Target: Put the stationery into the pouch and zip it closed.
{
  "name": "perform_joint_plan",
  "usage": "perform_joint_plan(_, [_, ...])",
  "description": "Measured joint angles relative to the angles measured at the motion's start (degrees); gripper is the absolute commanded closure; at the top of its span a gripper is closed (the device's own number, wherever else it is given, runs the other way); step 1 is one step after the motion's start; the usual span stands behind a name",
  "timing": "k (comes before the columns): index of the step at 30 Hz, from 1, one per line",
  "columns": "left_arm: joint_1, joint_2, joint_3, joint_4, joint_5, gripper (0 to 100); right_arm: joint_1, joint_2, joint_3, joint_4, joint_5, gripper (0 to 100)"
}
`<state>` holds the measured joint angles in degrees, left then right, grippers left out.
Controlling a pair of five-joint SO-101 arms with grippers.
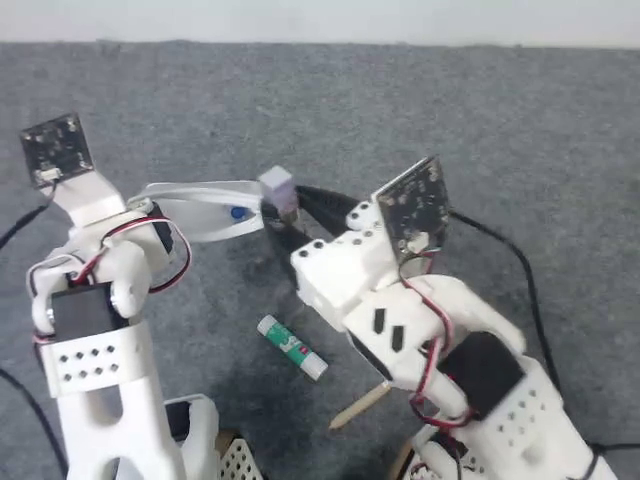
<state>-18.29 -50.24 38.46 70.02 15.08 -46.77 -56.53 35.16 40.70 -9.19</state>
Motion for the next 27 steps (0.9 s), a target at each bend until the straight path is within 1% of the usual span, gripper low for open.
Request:
perform_joint_plan(3, [0.0, 0.0, 0.5, -0.6, -0.2, 99, -1.9, 0.0, 6.9, -11.1, 0.0, 99.1])
perform_joint_plan(7, [-0.1, 0.0, 0.6, -0.6, -0.3, 99, -1.8, 0.0, 15.2, -26.6, 0.0, 99.1])
perform_joint_plan(12, [-0.1, 0.0, 0.6, -0.6, -0.3, 99, -2.4, 0.0, 22.9, -41.8, -0.1, 99.1])
perform_joint_plan(17, [-0.1, 0.0, 0.6, -0.6, -0.7, 99, -2.8, 0.0, 28.0, -52.9, -0.4, 99.1])
perform_joint_plan(20, [-0.1, 0.0, 0.6, -0.6, -1.2, 99, -3.7, 1.5, 28.7, -58.5, -0.4, 99.1])
perform_joint_plan(27, [-0.1, 0.0, 0.6, -0.6, -1.3, 99, -4.5, 16.2, 28.8, -71.3, -0.4, 99.1])
